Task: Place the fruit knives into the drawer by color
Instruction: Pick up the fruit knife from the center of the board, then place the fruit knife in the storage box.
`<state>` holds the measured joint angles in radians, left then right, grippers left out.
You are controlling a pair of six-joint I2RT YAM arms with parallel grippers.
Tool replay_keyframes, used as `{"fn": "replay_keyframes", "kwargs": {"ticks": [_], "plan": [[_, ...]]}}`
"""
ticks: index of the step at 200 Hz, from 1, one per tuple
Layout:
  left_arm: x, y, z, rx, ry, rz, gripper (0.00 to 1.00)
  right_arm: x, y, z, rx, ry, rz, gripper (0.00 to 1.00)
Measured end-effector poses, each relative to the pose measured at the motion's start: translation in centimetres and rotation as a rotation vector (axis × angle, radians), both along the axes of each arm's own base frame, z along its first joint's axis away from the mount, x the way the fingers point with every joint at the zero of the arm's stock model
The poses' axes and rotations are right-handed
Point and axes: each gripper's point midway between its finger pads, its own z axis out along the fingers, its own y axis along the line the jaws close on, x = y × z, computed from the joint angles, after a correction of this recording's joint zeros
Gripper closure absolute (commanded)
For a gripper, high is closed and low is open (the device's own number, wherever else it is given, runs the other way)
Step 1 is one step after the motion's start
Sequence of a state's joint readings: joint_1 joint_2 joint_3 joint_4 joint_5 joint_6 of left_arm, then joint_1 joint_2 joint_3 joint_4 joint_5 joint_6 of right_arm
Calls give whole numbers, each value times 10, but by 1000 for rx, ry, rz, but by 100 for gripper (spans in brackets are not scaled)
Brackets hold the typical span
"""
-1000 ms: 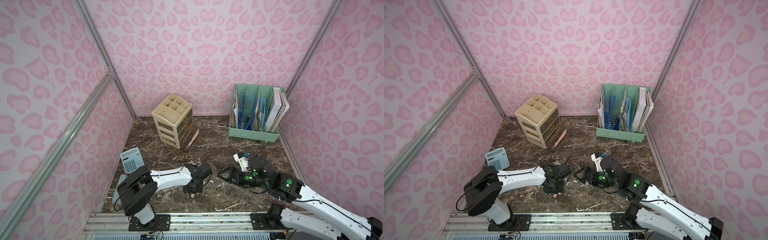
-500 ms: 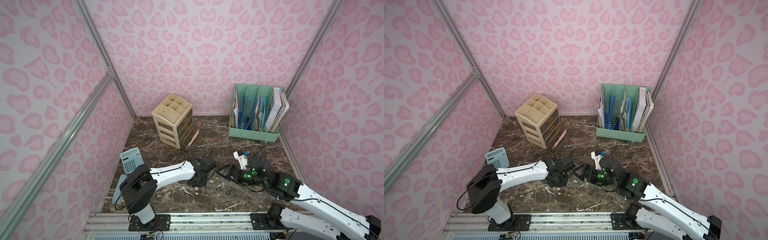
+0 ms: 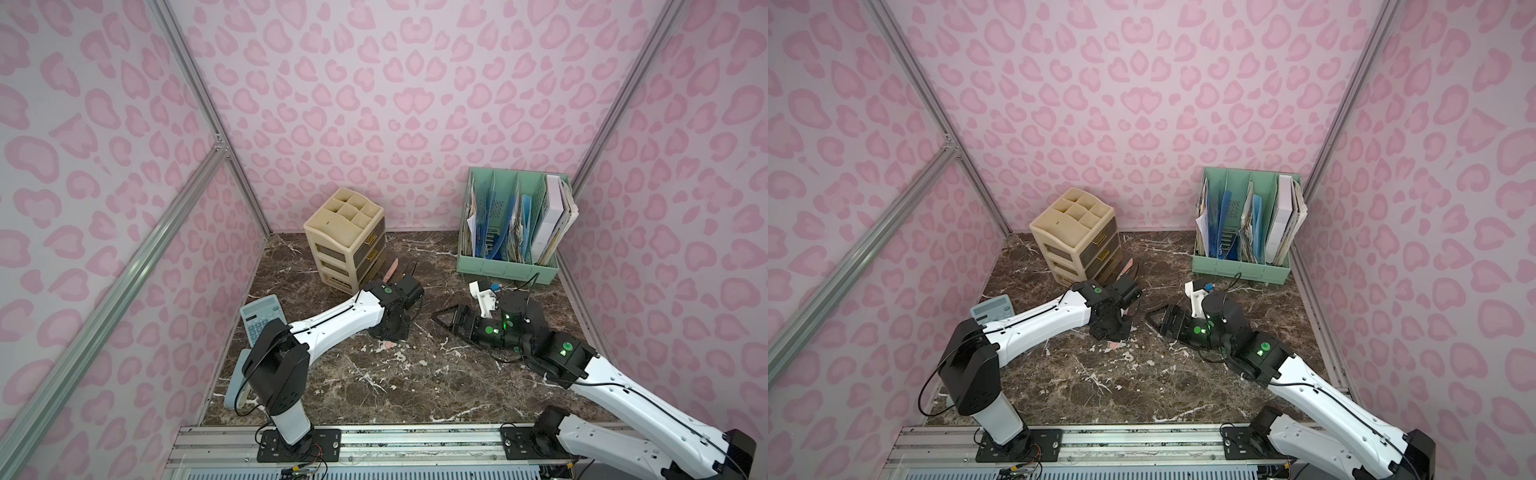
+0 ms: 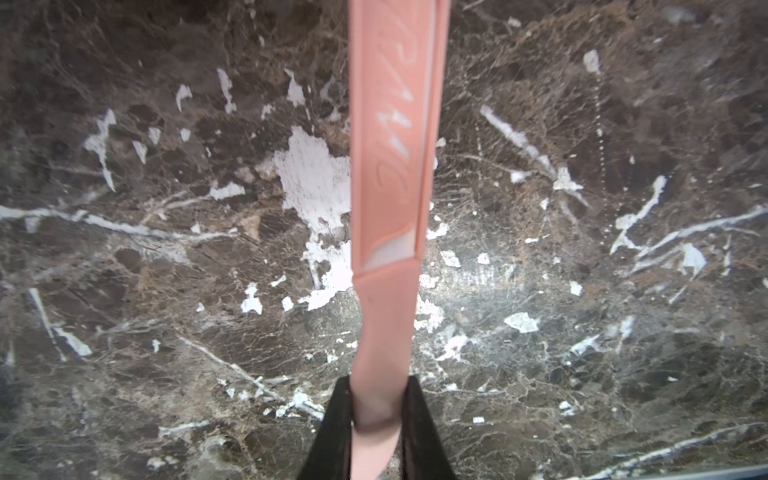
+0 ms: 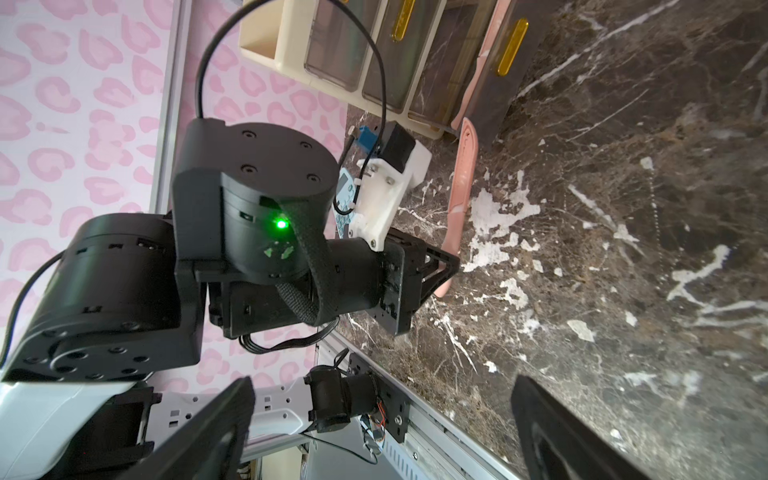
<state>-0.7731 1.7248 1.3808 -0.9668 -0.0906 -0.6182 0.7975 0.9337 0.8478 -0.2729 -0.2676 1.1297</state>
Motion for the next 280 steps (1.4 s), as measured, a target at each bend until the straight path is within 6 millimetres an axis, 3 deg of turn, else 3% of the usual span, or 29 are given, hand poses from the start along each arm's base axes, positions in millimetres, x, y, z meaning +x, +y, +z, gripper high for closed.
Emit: {"fn": "replay_keyframes", "kwargs": {"ticks": [67, 160, 192, 244, 280], "plan": [[57, 16, 32, 25, -48, -33, 100, 33, 13, 3, 24, -12, -7, 1], [134, 21, 39, 128, -101, -106, 100, 73, 26, -10, 36, 20, -8, 1], [156, 26, 32, 152, -102, -121, 100, 84, 31, -12, 39, 30, 9, 1], [177, 37, 12, 172, -69, -128, 100, 93, 32, -17, 46, 47, 20, 1], [185, 33, -5, 165, -50, -133, 87, 98, 31, -22, 47, 58, 21, 1]]}}
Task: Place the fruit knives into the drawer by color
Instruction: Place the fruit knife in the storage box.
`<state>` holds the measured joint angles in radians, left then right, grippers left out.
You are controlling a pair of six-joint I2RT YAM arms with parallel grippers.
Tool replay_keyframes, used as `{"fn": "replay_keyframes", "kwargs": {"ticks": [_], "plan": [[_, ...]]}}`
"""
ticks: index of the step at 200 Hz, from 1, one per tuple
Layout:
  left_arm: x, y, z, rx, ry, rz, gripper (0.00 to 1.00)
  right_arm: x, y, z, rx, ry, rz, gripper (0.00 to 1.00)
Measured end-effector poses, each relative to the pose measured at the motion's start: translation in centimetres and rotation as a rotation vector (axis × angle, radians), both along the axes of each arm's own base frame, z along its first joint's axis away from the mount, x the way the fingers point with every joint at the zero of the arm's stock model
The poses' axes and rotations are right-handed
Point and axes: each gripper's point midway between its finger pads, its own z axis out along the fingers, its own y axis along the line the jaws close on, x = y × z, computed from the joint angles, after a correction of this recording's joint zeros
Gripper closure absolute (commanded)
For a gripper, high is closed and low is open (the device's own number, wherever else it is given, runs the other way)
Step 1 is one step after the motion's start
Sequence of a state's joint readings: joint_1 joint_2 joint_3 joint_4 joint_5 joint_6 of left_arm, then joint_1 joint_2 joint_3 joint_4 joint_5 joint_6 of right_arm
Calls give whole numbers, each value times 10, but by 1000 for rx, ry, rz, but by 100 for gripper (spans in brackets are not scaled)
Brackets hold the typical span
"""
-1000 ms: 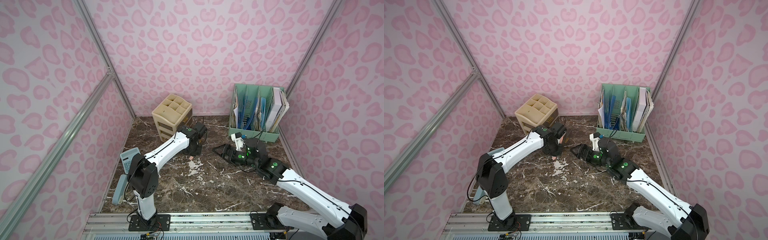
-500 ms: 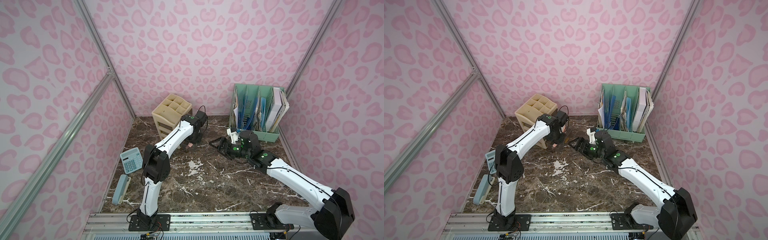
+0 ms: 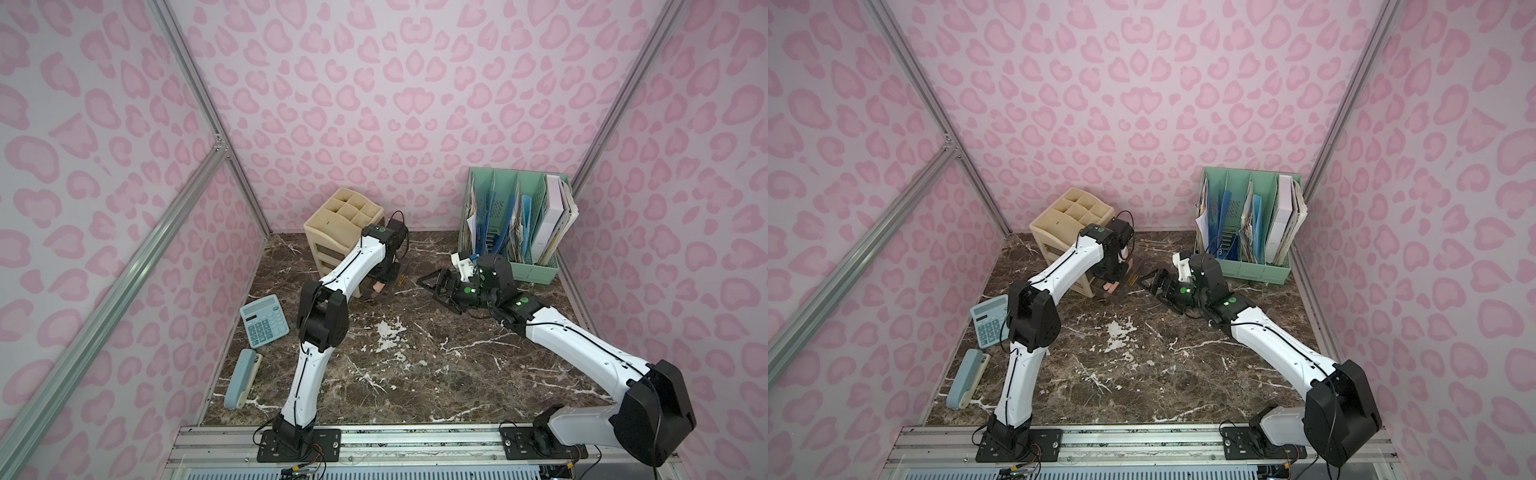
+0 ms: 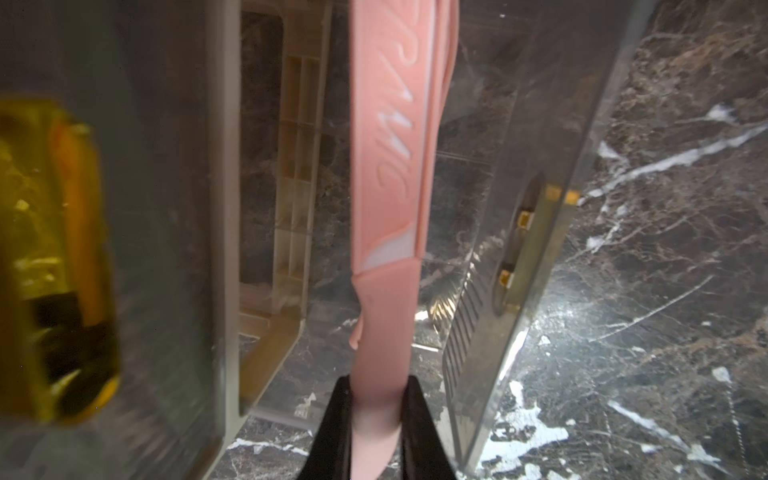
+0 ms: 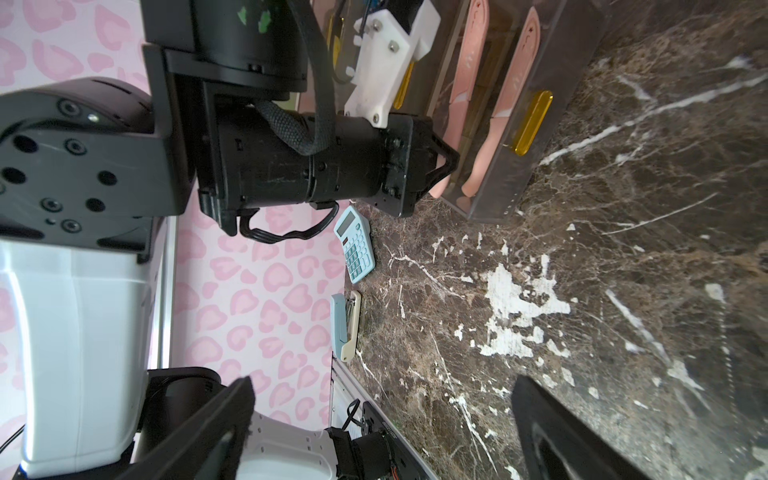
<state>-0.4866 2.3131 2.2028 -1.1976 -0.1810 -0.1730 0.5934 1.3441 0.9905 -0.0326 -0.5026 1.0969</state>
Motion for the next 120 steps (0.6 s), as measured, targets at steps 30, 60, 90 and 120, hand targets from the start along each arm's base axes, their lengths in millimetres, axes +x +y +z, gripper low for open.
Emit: {"fn": "replay_keyframes", "kwargs": {"ticks": [30, 60, 90, 120], "plan": [[8, -4, -7, -11, 1, -14, 62, 1, 3, 3, 7, -5, 10, 1], [10, -4, -7, -18, 0, -13, 39, 1, 3, 3, 8, -4, 14, 1], [9, -5, -1, -29, -9, -15, 33, 0, 2, 5, 11, -8, 13, 1], [7, -3, 24, -47, -51, -15, 30, 0, 2, 6, 12, -12, 12, 1]]}}
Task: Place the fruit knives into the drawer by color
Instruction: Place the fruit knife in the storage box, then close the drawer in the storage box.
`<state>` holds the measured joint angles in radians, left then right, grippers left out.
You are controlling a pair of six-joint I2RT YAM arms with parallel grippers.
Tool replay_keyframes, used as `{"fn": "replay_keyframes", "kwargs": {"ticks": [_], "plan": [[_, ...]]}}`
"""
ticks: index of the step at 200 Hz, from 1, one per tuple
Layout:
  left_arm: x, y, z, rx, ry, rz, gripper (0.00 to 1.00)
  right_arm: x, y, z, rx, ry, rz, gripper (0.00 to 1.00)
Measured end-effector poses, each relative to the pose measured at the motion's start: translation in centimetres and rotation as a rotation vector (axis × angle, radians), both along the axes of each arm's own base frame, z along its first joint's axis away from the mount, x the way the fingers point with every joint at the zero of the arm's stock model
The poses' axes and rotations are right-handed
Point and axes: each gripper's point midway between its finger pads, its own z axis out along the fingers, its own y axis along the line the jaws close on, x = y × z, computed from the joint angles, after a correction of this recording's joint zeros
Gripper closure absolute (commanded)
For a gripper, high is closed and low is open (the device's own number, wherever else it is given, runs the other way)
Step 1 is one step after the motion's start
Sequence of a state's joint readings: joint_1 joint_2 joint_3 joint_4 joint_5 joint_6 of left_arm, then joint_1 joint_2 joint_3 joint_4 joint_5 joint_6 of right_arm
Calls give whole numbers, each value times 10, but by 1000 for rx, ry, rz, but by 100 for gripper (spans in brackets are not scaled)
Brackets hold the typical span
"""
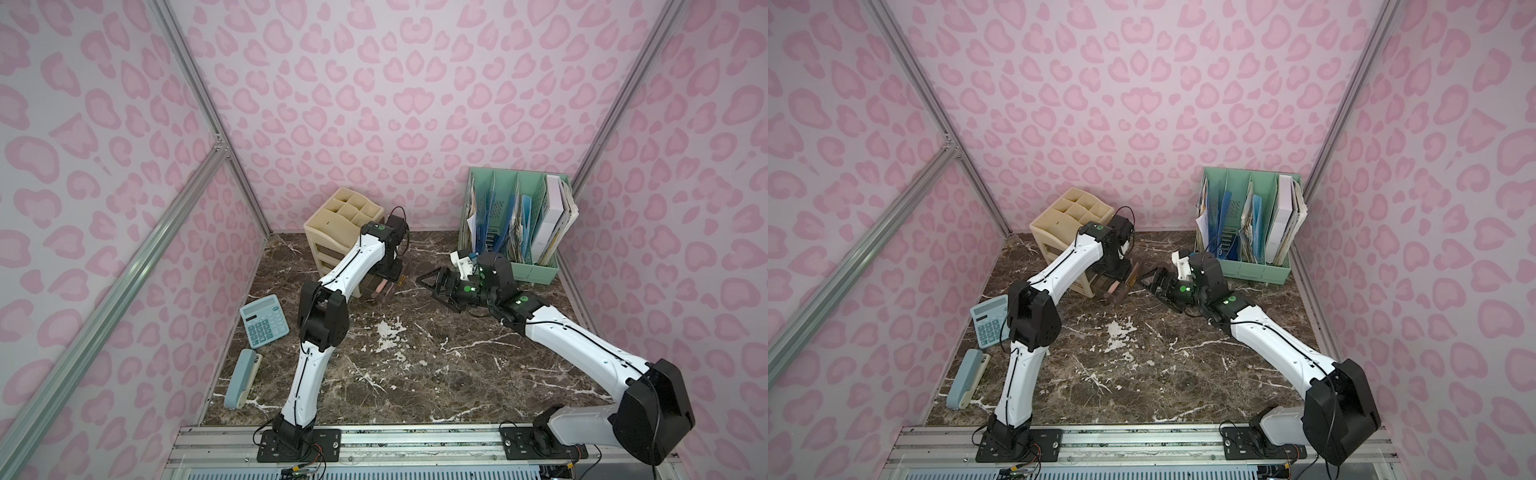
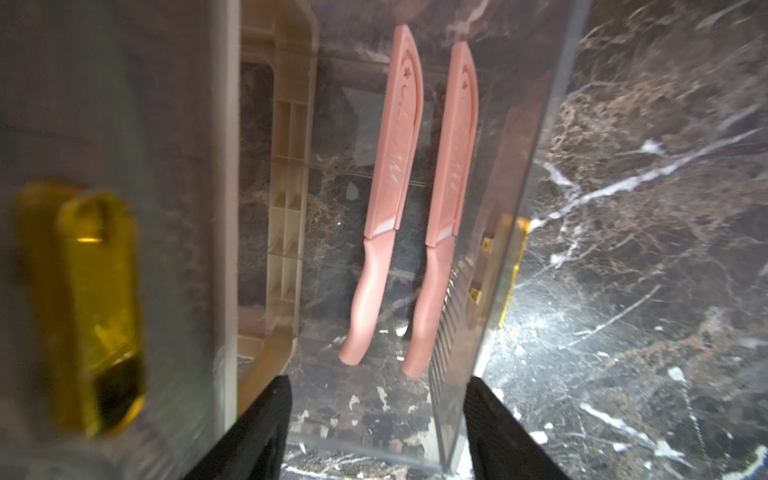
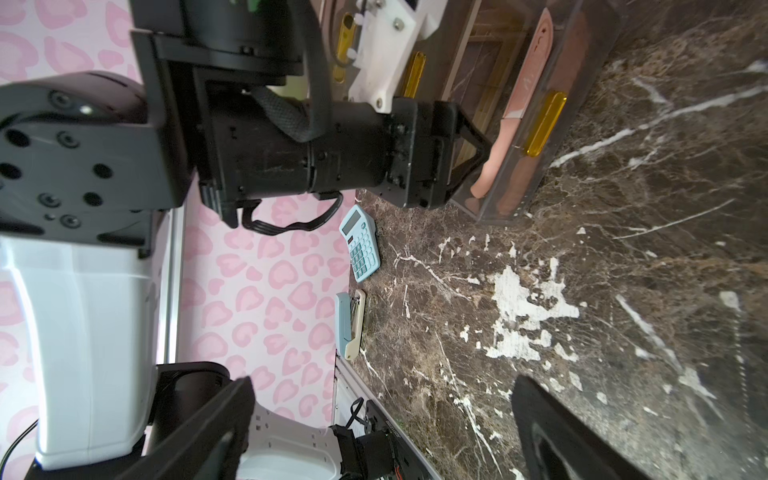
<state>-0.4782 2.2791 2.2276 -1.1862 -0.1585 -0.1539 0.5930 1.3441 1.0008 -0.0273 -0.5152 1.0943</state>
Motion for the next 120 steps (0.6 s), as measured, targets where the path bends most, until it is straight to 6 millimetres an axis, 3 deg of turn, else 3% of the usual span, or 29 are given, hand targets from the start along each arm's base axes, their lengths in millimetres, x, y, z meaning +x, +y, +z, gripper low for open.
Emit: {"fn": "replay_keyframes", "kwargs": {"ticks": [66, 120], "plan": [[-20, 9, 55, -63, -74, 54, 28, -1, -6, 6, 1, -22, -27, 1], [-56, 12, 80, -155, -56, 128, 21, -6, -18, -7, -20, -21, -64, 1]]}}
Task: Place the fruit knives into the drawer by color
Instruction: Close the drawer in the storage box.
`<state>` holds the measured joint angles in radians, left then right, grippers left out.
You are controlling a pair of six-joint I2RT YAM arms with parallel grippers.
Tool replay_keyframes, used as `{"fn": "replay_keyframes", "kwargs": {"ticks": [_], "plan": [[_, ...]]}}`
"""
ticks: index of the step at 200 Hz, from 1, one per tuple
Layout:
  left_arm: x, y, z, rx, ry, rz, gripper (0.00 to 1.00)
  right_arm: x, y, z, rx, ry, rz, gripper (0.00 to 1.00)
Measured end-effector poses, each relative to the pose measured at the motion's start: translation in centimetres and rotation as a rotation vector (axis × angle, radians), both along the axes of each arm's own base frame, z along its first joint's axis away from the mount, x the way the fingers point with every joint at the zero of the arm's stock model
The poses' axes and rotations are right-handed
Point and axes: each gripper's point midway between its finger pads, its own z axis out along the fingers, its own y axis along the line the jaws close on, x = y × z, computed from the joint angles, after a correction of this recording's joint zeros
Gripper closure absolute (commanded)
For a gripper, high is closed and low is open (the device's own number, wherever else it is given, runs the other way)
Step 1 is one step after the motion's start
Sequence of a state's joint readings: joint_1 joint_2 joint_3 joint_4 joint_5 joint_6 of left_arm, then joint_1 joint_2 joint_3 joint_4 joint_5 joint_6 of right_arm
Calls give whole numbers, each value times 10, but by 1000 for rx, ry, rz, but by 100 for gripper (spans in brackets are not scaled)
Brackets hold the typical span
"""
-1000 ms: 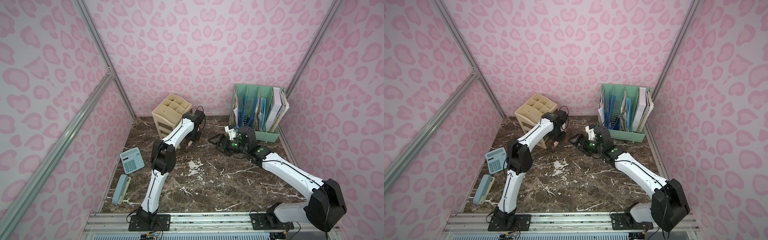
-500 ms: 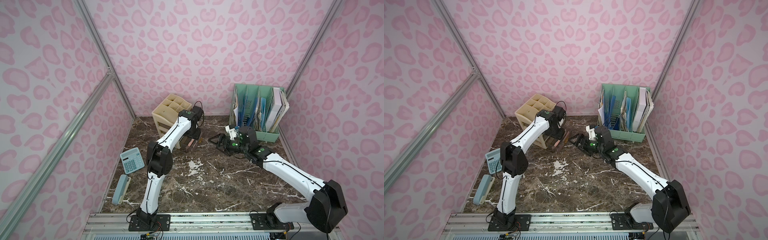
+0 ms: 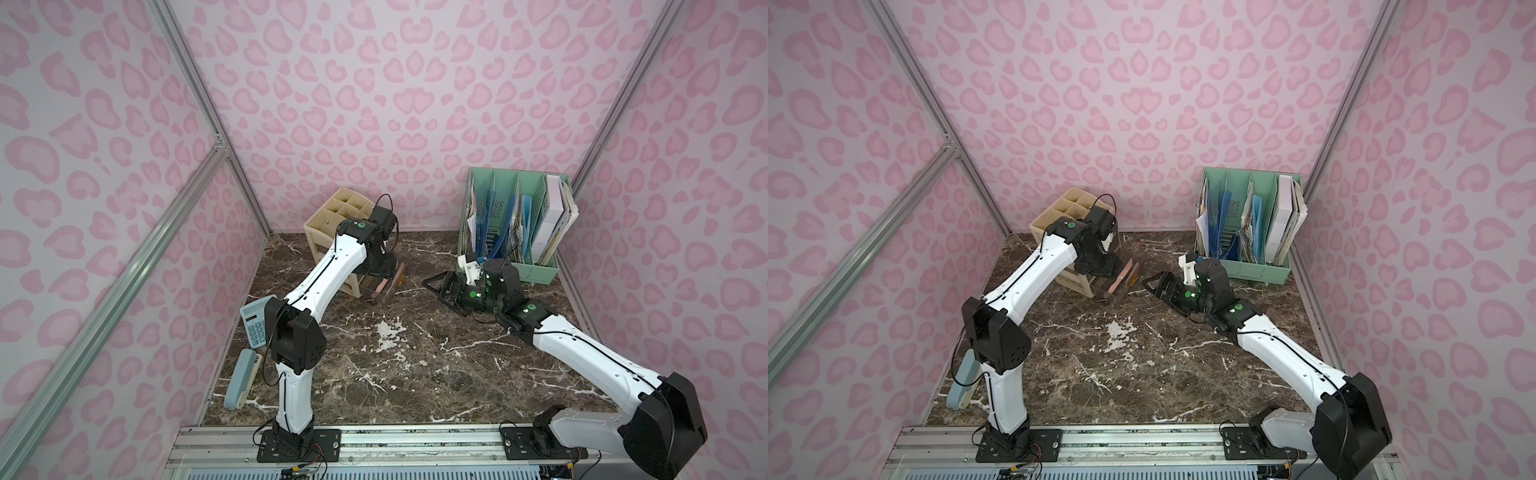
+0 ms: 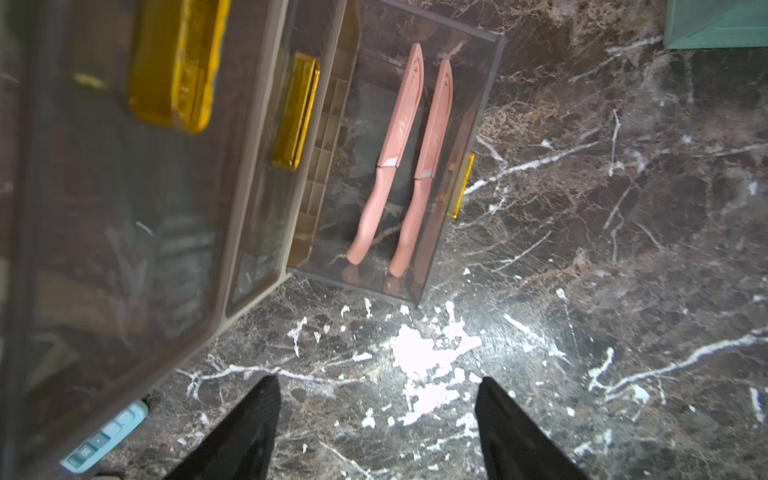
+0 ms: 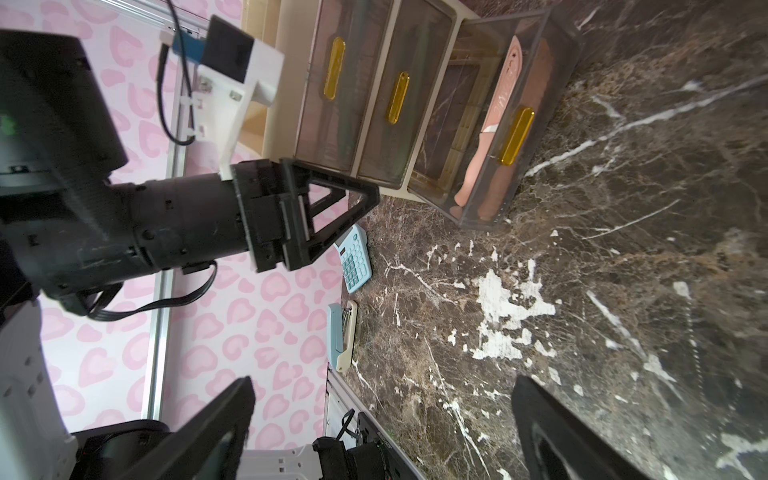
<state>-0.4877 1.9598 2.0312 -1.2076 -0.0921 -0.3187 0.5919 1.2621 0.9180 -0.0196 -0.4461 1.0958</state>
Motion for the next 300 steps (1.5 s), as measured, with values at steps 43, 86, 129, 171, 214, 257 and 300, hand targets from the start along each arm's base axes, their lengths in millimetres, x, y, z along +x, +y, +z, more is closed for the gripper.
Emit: {"fn": "replay_keyframes", "kwargs": {"ticks": [43, 86, 129, 171, 214, 257, 300], "plan": [[-28, 2, 28, -94, 4, 69, 20, 6, -2, -18, -24, 23, -30, 23], [-43, 18, 59, -140, -45, 158, 1, 22, 7, -34, -42, 41, -39, 67], [-40, 55, 81, -171, -108, 286, 1, 46, 22, -46, -51, 48, -38, 93], [-27, 94, 84, -219, -106, 443, 1, 64, 36, -58, -54, 54, -18, 99], [-10, 120, 85, -262, -118, 535, 1, 79, 50, -70, -61, 62, 7, 100], [17, 129, 85, -322, -131, 567, 1, 96, 64, -78, -58, 69, 30, 100], [44, 132, 78, -360, -125, 582, 1, 115, 70, -83, -62, 69, 34, 100]]}}
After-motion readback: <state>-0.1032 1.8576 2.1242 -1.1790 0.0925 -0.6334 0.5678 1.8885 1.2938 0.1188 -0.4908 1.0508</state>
